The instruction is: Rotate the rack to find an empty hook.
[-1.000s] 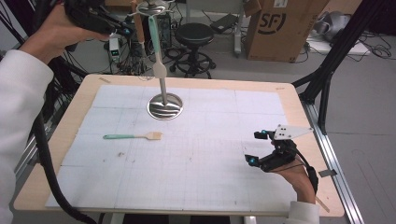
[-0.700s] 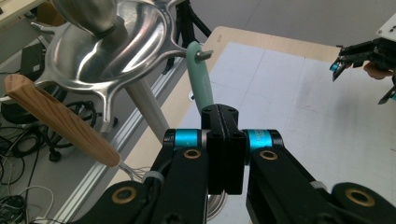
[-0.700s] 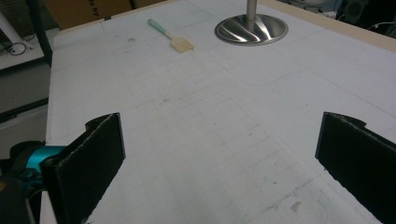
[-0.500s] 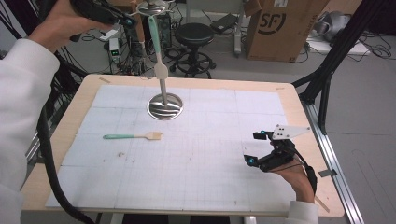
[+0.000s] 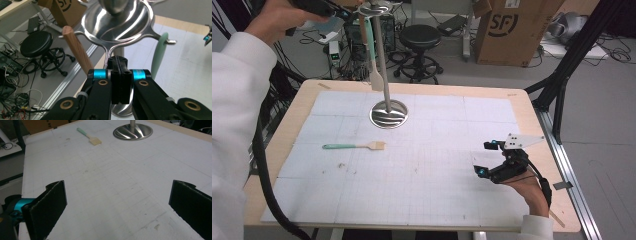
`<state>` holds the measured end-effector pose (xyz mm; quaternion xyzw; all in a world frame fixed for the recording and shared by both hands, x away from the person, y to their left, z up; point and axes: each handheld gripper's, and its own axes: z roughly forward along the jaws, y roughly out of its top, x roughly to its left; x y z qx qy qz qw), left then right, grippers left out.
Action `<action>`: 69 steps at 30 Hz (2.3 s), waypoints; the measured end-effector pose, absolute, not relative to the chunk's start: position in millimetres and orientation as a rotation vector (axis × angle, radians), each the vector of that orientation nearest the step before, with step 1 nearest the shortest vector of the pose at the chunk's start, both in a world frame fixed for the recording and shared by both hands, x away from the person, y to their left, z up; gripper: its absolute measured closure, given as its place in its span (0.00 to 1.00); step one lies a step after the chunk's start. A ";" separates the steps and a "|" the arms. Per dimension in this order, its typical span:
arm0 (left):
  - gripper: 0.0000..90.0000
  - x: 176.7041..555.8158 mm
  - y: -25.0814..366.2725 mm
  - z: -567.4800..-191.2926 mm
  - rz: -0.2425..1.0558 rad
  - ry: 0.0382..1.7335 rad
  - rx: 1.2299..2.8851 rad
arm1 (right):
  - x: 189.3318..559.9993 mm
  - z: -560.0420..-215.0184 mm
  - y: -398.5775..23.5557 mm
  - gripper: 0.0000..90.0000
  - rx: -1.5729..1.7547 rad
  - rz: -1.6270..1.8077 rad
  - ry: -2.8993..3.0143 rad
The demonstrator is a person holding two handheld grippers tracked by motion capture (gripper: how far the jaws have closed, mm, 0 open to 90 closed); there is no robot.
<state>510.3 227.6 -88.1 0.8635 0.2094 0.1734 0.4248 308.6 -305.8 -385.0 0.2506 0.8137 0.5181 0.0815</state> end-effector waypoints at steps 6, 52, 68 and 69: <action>1.00 509.8 227.2 -89.9 0.443 0.532 2.174 | 308.8 -384.8 -306.8 0.00 0.756 1.557 2.430; 1.00 448.7 182.8 -74.8 0.400 0.495 2.179 | 306.8 -381.6 -306.2 0.00 0.722 1.570 2.420; 1.00 470.5 187.9 -77.7 0.417 0.507 2.195 | 307.9 -382.1 -304.5 0.00 0.727 1.559 2.437; 1.00 470.9 189.6 -77.8 0.418 0.510 2.195 | 307.8 -382.1 -304.4 0.00 0.728 1.558 2.439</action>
